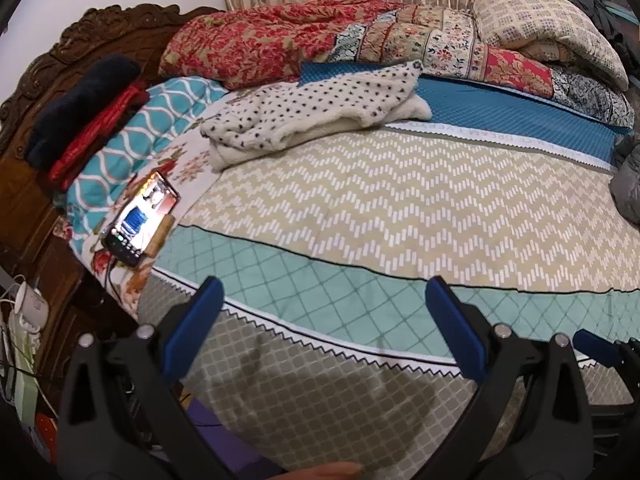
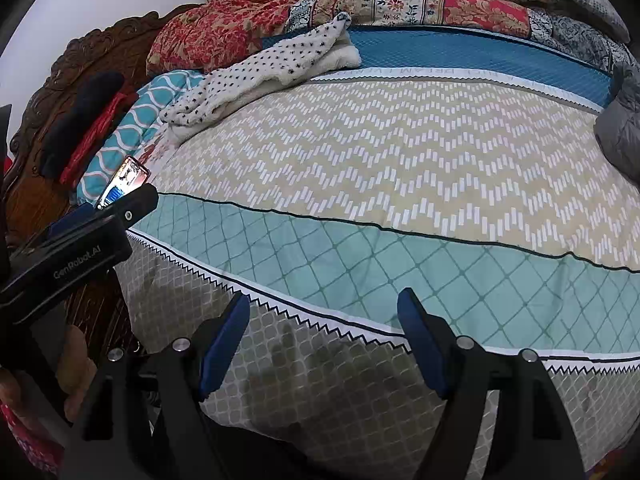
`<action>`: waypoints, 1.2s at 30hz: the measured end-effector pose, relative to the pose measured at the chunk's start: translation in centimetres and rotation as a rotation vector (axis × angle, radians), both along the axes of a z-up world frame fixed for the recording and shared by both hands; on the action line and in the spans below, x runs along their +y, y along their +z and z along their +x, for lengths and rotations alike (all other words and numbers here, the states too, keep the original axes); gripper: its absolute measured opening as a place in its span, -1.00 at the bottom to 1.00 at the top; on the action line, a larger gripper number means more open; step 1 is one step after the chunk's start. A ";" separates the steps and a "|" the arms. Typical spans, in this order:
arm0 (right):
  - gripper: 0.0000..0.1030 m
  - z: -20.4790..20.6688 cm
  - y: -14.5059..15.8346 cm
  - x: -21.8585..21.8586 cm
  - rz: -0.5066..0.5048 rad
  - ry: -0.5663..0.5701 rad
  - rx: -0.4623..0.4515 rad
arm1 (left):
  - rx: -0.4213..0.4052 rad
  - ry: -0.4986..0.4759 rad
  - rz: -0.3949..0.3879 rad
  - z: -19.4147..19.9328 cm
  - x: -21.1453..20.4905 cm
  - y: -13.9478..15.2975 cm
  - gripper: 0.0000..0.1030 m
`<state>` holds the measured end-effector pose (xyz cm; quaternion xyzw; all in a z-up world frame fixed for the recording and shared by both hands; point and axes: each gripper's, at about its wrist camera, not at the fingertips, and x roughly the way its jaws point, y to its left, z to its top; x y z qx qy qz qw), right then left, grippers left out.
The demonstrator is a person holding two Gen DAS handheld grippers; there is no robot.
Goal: Fold large clothes
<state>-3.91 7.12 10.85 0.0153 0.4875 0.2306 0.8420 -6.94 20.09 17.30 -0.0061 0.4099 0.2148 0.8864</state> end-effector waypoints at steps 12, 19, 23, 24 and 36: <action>-0.74 -0.1 -0.2 -0.1 -0.003 0.001 0.001 | 0.042 0.008 0.002 0.1 0.3 -1.0 0.88; -0.74 -0.4 -0.6 -0.2 -0.004 0.000 -0.001 | 0.061 0.003 -0.006 0.2 0.4 -1.6 0.88; -0.74 -0.2 -0.4 -0.1 -0.005 -0.001 -0.003 | 0.067 0.001 -0.012 0.1 0.3 -1.8 0.88; -0.74 -0.3 -0.4 -0.1 -0.005 -0.002 -0.004 | 0.068 0.001 -0.013 0.1 0.4 -1.8 0.88; -0.74 -0.2 -0.3 -0.1 -0.008 -0.005 0.001 | 0.075 0.012 -0.019 0.2 0.5 -2.2 0.88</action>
